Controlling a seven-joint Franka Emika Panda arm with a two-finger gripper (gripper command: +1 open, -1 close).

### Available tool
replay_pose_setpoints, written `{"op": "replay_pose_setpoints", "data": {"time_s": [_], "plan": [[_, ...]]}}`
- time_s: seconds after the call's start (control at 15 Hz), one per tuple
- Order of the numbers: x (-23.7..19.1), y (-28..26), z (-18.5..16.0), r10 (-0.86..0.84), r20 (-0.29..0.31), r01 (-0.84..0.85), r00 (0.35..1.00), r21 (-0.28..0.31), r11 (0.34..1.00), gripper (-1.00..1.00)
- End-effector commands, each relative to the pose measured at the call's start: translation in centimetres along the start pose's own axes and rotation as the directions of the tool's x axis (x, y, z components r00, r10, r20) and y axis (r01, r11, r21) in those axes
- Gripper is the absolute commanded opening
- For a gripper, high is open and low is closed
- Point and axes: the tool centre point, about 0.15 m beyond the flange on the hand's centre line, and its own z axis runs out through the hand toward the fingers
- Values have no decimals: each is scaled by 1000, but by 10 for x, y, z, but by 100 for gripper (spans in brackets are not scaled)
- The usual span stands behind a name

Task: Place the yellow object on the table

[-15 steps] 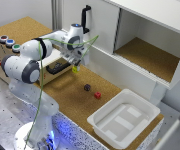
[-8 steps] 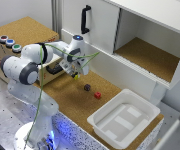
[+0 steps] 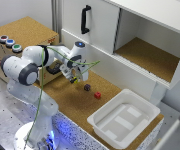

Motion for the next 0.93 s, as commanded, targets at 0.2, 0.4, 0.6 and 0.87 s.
{"op": "replay_pose_setpoints", "data": {"time_s": [0.2, 0.4, 0.6, 0.87], "plan": [[29, -3, 52, -93, 64, 93, 994, -3, 996, -100], [31, -10, 52, -126, 38, 127, 991, -24, 992, 100], [29, -14, 16, -116, -29, 116, 993, 10, 993, 100], [3, -8, -23, -37, -40, 38, 999, 7, 999, 100]]}}
